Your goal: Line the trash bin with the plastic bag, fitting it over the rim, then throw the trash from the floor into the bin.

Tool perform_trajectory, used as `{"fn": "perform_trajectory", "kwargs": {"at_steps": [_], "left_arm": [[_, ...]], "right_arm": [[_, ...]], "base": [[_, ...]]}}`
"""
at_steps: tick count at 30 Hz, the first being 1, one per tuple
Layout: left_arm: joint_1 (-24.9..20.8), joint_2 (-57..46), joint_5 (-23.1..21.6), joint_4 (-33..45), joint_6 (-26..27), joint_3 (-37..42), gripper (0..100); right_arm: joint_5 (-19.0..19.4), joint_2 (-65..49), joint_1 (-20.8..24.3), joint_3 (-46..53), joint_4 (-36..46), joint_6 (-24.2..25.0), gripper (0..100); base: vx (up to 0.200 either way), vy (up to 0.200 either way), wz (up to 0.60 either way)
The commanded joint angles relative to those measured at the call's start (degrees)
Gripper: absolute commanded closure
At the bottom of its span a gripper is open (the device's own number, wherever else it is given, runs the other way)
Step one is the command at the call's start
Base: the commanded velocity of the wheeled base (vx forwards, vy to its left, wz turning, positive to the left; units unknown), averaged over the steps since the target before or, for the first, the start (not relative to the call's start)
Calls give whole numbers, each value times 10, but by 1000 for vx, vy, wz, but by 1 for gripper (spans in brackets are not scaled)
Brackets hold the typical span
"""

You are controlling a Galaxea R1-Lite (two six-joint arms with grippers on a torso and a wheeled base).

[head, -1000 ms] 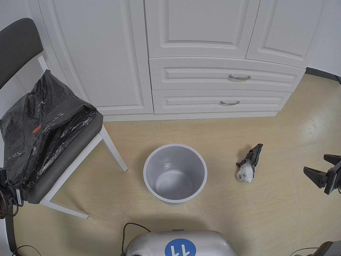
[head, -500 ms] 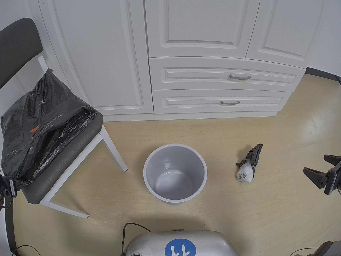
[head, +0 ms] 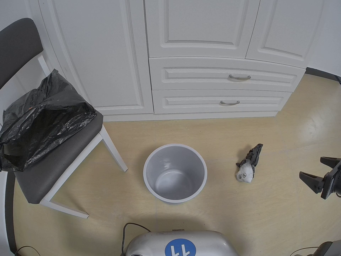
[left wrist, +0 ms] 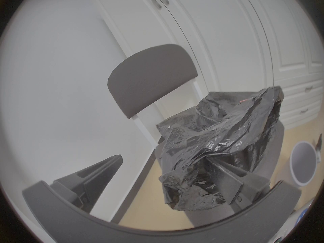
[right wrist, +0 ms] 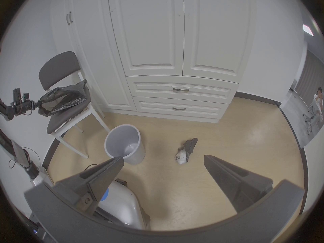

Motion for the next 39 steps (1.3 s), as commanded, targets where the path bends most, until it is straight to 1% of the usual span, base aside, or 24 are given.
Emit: {"fn": "perform_trajectory", "kwargs": {"at_steps": [1,2,4,6,10,11,15,17,22,25,29,34,37,38,39], "left_arm": [[-18,0,-5,4,-15,-8,0],[-26,30,-15,4,-34,-5,0],[-27,40,-18,3,-38,-5,0],[-27,95,-28,-5,-56,-4,0],[-27,120,-29,-5,-62,-4,0],[-22,136,-43,-4,-62,0,0],[-20,142,-95,4,-58,16,0],[-20,152,-109,1,-56,23,0],[-14,175,-109,-3,-50,27,0],[2,186,-109,-9,-30,26,0],[6,188,-108,-26,-34,24,0],[30,219,-107,-64,-34,21,0],[35,243,-105,-93,-35,19,0],[36,260,-105,-122,-39,21,0],[36,260,-105,-122,-39,21,0]], "right_arm": [[-4,2,12,2,0,0,0],[-4,5,14,4,0,0,0],[-4,5,16,5,0,0,0],[-8,7,28,8,0,0,0],[-16,7,33,9,0,0,0],[-25,4,33,9,-4,-1,0],[-28,4,33,13,-19,-1,0],[-28,5,33,17,-20,-2,0],[-28,8,39,17,-20,-1,0],[-28,7,40,17,-20,-1,0],[-27,6,41,20,-20,-2,0],[-27,7,46,24,-20,-3,0],[-27,7,52,24,-20,-2,0],[-27,6,55,25,-20,-2,0],[-27,6,55,25,-20,-2,0]], "base": [[0,0,0],[0,0,0],[0,0,0],[0,0,0],[0,0,0],[0,0,0],[0,0,0],[0,0,0],[0,0,0],[0,0,0],[0,0,0],[0,0,0],[0,0,0],[0,0,0],[0,0,0]]}}
